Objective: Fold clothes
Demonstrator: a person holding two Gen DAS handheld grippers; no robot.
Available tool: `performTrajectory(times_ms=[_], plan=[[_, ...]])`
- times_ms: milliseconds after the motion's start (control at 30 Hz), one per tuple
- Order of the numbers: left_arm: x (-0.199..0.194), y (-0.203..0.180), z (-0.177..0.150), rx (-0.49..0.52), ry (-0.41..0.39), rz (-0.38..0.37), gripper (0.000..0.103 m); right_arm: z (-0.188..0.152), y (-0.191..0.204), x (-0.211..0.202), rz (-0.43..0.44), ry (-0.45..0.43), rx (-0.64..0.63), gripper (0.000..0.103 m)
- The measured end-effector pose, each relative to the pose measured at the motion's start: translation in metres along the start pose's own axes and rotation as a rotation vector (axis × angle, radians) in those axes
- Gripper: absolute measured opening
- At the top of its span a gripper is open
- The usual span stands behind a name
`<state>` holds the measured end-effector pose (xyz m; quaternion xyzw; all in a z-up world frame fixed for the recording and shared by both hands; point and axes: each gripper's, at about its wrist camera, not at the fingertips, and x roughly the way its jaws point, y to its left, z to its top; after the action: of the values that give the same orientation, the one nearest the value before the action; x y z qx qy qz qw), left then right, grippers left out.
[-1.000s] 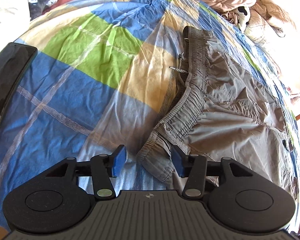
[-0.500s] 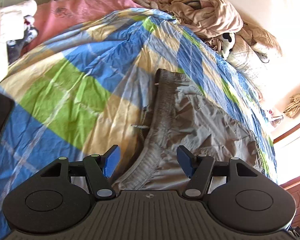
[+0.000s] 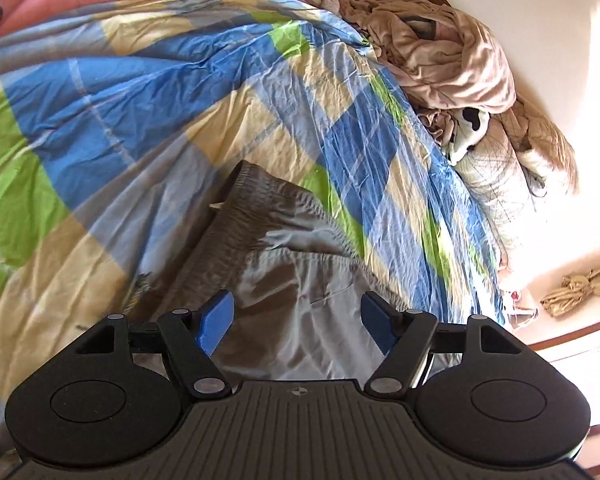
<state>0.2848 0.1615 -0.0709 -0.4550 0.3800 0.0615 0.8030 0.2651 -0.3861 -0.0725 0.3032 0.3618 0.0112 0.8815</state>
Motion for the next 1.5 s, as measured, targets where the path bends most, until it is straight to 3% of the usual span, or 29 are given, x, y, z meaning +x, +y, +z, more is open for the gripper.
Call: performTrajectory(times_ms=[100,267,400,567,700,967,1100,1167,1300,1400,1500], plan=[[0.040,-0.011,0.014,-0.106,-0.028,0.018,0.073,0.026,0.010,0.047,-0.016,0.014,0.035,0.050],[0.099,-0.019,0.041,-0.284,0.028,0.052,0.072,0.071,0.025,0.107,-0.032,0.017,0.094,0.050],[0.127,-0.021,0.055,-0.336,0.013,0.123,0.072,0.102,0.032,0.147,-0.051,0.031,0.136,0.050],[0.159,-0.007,0.058,-0.421,0.048,0.212,0.070,0.116,0.038,0.188,-0.115,0.060,0.135,0.050],[0.164,0.002,0.058,-0.476,0.052,0.212,0.070,0.117,0.039,0.208,-0.153,0.091,0.118,0.051],[0.172,-0.011,0.064,-0.431,0.091,0.280,0.073,0.127,0.034,0.247,-0.259,0.190,0.231,0.056],[0.181,-0.027,0.059,-0.344,0.082,0.351,0.073,0.129,0.035,0.268,-0.339,0.237,0.246,0.058],[0.183,-0.033,0.055,-0.306,0.071,0.378,0.072,0.130,0.041,0.277,-0.370,0.249,0.222,0.066],[0.183,-0.043,0.045,-0.230,0.046,0.413,0.070,0.124,0.058,0.292,-0.430,0.285,0.083,0.069],[0.181,-0.043,0.041,-0.212,0.036,0.420,0.067,0.116,0.068,0.294,-0.467,0.290,-0.024,0.065],[0.177,-0.040,0.041,-0.214,0.037,0.415,0.060,0.114,0.067,0.289,-0.467,0.277,-0.063,0.050]])
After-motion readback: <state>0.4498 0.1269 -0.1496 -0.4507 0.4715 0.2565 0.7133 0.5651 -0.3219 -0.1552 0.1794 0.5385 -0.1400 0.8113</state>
